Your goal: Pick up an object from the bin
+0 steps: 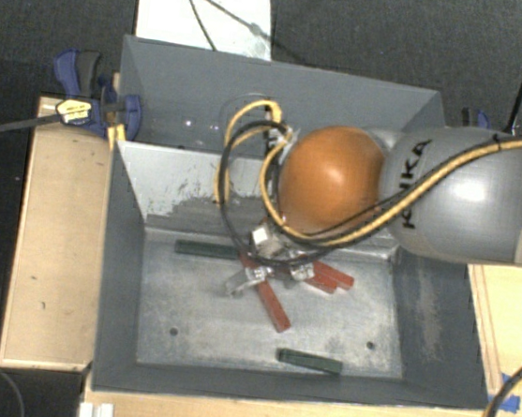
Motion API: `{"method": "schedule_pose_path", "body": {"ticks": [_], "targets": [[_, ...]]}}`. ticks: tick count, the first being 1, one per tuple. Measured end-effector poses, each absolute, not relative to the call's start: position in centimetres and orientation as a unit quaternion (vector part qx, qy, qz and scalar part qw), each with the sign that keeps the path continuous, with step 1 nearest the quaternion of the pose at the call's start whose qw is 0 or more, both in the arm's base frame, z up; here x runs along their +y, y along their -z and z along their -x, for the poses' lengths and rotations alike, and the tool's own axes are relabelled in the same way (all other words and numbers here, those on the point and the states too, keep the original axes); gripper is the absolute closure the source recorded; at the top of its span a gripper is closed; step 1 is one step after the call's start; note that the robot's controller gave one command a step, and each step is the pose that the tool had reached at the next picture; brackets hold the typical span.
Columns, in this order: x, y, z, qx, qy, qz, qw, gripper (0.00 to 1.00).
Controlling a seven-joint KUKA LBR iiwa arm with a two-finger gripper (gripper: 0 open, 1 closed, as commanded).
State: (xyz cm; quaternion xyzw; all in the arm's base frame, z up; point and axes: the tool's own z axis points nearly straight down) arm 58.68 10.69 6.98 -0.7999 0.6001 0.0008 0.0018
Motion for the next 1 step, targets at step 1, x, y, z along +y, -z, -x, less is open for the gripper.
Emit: {"method": "schedule_pose_path", "body": {"ticks": [1], "targets": [[10.63, -7.06, -58.7, 0.603, -0.001, 0.798, 0.001, 1.0]]}}
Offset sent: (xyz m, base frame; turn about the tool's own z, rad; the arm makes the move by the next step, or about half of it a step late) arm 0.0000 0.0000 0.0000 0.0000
